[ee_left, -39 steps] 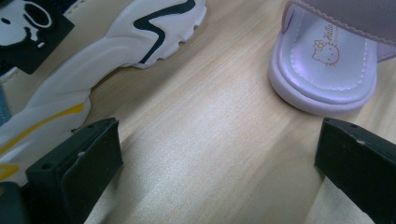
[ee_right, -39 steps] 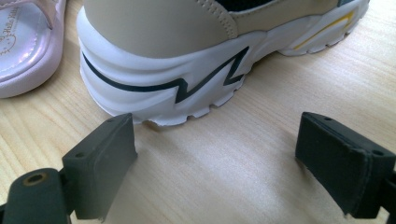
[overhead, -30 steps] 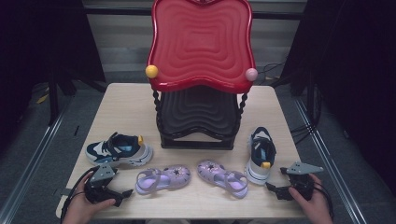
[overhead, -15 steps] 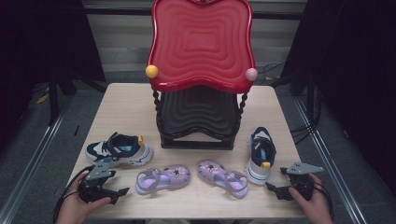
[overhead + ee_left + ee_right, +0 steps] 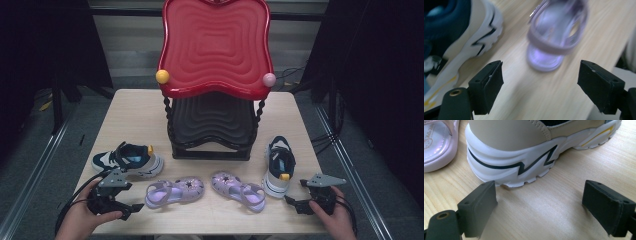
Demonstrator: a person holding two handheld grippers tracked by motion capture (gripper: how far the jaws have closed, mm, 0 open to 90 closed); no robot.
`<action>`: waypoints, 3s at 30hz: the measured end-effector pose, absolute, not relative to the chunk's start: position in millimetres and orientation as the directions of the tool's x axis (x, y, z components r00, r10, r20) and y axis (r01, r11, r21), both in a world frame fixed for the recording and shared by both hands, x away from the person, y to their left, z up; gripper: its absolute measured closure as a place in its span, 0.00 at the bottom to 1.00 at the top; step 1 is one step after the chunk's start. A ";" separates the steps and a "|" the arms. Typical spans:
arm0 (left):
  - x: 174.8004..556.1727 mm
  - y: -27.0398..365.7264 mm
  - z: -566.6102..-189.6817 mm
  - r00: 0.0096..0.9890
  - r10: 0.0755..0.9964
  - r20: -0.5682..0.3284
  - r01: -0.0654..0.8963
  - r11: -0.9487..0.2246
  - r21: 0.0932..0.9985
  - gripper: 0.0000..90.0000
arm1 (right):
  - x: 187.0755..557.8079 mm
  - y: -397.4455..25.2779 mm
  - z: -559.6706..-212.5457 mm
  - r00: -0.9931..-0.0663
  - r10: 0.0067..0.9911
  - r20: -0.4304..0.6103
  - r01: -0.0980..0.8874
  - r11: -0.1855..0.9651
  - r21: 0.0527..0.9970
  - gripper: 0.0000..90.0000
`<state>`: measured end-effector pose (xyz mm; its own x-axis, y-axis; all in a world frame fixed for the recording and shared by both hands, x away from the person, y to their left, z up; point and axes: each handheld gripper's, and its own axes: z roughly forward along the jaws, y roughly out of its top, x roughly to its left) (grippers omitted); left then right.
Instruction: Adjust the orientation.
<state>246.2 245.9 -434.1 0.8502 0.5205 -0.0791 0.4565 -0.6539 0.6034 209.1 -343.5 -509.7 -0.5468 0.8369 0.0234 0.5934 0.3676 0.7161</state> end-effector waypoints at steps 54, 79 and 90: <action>305.4 176.2 -439.1 0.904 0.415 -0.100 0.413 -0.791 0.451 0.65 | 209.1 -343.5 -509.7 -0.547 0.837 0.023 0.593 0.368 0.716 0.12; 293.5 186.5 -449.3 0.854 0.508 -0.116 0.485 -0.695 0.531 0.76 | 209.1 -343.5 -509.7 -0.547 0.837 0.024 0.593 0.368 0.716 0.12; 291.6 187.5 -449.6 0.844 0.512 -0.160 0.511 -0.674 0.534 0.90 | 209.1 -343.5 -509.7 -0.546 0.837 0.024 0.594 0.367 0.716 0.12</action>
